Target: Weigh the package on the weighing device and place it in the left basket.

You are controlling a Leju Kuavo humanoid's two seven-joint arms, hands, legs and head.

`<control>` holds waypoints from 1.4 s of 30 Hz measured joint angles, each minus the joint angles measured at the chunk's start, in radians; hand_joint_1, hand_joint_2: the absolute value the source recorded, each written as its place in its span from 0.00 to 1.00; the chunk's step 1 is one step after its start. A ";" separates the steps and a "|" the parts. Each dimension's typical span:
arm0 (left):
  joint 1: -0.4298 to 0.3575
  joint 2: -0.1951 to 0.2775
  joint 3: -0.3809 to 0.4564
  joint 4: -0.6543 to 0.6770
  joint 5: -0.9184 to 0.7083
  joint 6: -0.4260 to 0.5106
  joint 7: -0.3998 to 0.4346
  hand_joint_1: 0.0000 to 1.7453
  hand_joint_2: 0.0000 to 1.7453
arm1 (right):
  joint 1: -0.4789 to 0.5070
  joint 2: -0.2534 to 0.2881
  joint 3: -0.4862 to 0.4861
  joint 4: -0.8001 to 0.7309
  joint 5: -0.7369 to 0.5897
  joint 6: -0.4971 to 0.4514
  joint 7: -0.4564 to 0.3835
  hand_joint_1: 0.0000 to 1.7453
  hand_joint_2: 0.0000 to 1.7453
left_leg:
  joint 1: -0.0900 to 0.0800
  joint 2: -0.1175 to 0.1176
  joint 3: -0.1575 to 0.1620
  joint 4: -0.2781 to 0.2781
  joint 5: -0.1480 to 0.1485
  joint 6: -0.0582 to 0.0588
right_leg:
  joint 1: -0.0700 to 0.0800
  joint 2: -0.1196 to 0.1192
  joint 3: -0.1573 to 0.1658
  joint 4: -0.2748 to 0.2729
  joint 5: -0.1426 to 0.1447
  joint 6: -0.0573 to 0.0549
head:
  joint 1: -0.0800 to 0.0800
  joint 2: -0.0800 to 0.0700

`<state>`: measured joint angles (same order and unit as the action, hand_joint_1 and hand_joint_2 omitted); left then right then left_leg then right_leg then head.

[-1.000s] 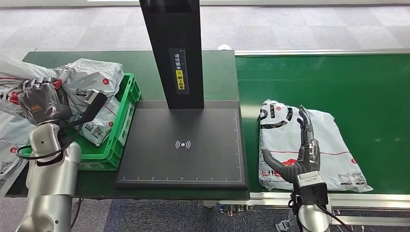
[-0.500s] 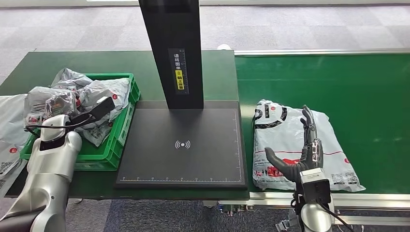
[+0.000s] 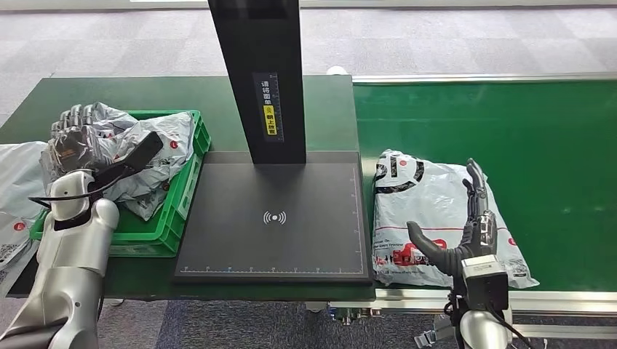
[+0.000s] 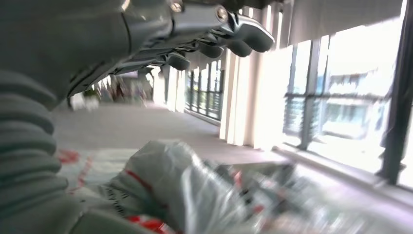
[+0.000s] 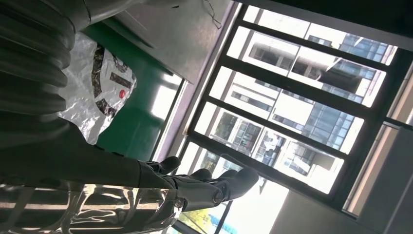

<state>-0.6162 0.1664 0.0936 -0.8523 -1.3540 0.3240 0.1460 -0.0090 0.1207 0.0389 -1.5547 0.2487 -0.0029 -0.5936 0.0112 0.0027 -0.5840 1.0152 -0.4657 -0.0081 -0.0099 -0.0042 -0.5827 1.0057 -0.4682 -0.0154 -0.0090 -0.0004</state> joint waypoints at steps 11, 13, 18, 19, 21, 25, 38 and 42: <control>0.366 -0.137 0.001 -0.599 0.548 0.372 -0.417 0.00 0.00 | 0.033 0.006 -0.001 -0.013 0.006 -0.022 -0.006 0.00 1.00 | -0.001 0.002 0.000 0.000 -0.003 0.001 | -0.001 0.002 0.000 -0.001 -0.002 0.002 | 0.000 0.000; 0.407 -0.173 -0.001 -0.656 0.640 0.347 -0.492 0.00 0.25 | 0.034 0.006 0.001 -0.013 0.001 -0.022 -0.007 0.00 1.00 | -0.001 0.002 0.000 0.000 -0.003 0.001 | -0.001 0.002 0.000 -0.001 -0.002 0.002 | 0.000 0.000; 0.482 -0.227 -0.074 -0.719 0.929 0.091 -0.582 0.00 1.00 | 0.032 0.006 0.007 0.001 -0.032 0.006 -0.006 0.00 1.00 | 0.000 0.001 0.000 0.000 -0.002 0.001 | -0.001 0.000 0.000 -0.001 -0.002 0.002 | 0.000 0.000; 0.491 -0.232 -0.095 -0.721 0.957 0.030 -0.581 0.00 1.00 | 0.029 0.006 0.011 0.009 -0.037 0.017 -0.005 0.00 1.00 | 0.000 0.001 0.000 0.000 -0.002 0.001 | -0.001 0.000 0.000 -0.001 -0.002 0.002 | 0.000 0.000; 0.508 -0.240 -0.131 -0.719 1.006 -0.085 -0.570 0.00 1.00 | 0.014 0.005 0.026 0.037 -0.038 0.043 0.002 0.00 1.00 | 0.000 0.002 0.000 0.000 -0.002 0.001 | -0.001 0.002 0.000 -0.001 -0.001 0.001 | 0.000 0.000; 0.544 -0.261 -0.181 -0.686 1.096 -0.275 -0.576 0.00 1.00 | -0.042 0.005 0.074 0.127 -0.077 0.138 0.049 0.00 1.00 | 0.000 0.003 0.000 0.000 -0.002 0.001 | -0.001 0.003 0.000 -0.001 -0.001 0.001 | 0.000 0.000; 0.604 -0.326 -0.211 -0.495 1.151 -0.250 -0.640 0.00 1.00 | -0.116 0.006 0.173 0.320 -0.161 0.210 0.090 0.00 1.00 | 0.000 0.001 -0.001 0.000 -0.003 0.001 | 0.000 0.002 -0.001 -0.001 -0.001 0.001 | 0.000 0.000; 0.618 -0.332 -0.227 -0.476 1.147 -0.239 -0.646 0.00 1.00 | -0.118 0.006 0.203 0.330 -0.130 0.167 0.085 0.00 1.00 | 0.000 0.001 -0.001 0.000 -0.003 0.001 | 0.000 0.001 -0.001 -0.001 -0.001 0.002 | 0.000 0.000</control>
<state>0.0017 -0.1659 -0.1332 -1.3280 -0.2073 0.0848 -0.5003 -0.1270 0.1263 0.2422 -1.2248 0.1185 0.1637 -0.5089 0.0108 0.0034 -0.5850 1.0151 -0.4683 -0.0067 -0.0104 -0.0033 -0.5833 1.0045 -0.4697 -0.0138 -0.0092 -0.0004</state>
